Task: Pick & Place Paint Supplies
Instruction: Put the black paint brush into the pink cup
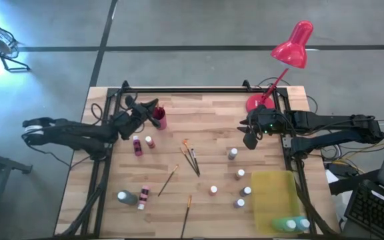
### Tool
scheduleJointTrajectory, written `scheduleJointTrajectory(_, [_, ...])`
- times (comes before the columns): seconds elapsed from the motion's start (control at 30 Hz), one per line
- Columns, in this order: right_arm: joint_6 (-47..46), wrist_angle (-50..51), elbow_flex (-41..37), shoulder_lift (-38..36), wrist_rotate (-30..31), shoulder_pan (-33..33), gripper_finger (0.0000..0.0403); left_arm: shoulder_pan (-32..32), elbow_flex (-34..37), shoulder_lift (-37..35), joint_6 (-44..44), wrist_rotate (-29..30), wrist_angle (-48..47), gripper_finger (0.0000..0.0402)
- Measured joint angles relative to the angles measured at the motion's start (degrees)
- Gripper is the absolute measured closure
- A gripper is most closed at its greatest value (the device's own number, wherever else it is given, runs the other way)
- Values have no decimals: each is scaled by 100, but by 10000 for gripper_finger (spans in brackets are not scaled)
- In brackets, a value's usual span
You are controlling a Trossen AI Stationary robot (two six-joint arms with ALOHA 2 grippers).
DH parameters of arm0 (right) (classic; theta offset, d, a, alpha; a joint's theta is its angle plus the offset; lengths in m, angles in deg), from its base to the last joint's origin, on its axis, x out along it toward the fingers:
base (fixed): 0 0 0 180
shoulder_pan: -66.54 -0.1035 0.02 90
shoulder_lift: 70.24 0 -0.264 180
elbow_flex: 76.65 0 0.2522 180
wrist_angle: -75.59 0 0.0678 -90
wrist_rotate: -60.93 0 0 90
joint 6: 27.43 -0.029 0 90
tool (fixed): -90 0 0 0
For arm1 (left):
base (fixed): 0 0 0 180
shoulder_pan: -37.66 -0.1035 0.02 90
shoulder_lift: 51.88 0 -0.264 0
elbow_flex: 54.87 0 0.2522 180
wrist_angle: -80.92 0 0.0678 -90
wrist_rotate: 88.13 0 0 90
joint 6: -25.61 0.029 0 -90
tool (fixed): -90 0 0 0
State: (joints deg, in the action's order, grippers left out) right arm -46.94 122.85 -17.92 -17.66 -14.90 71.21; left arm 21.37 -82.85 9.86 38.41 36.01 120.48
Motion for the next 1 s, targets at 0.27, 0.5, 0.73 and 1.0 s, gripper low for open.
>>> scheduleJointTrajectory(0.27, [17,2,0,0,0,0,299,0,0,253,-53,3,-33,401])
scheduleJointTrajectory(0.5, [17,4,0,0,0,2,316,0,2,340,-47,3,-71,401])
scheduleJointTrajectory(0.73, [18,4,0,0,-2,1,326,0,2,338,-42,1,-225,388])
scheduleJointTrajectory(1.0, [17,4,2,0,-2,2,325,-2,-88,215,72,-31,-161,364])
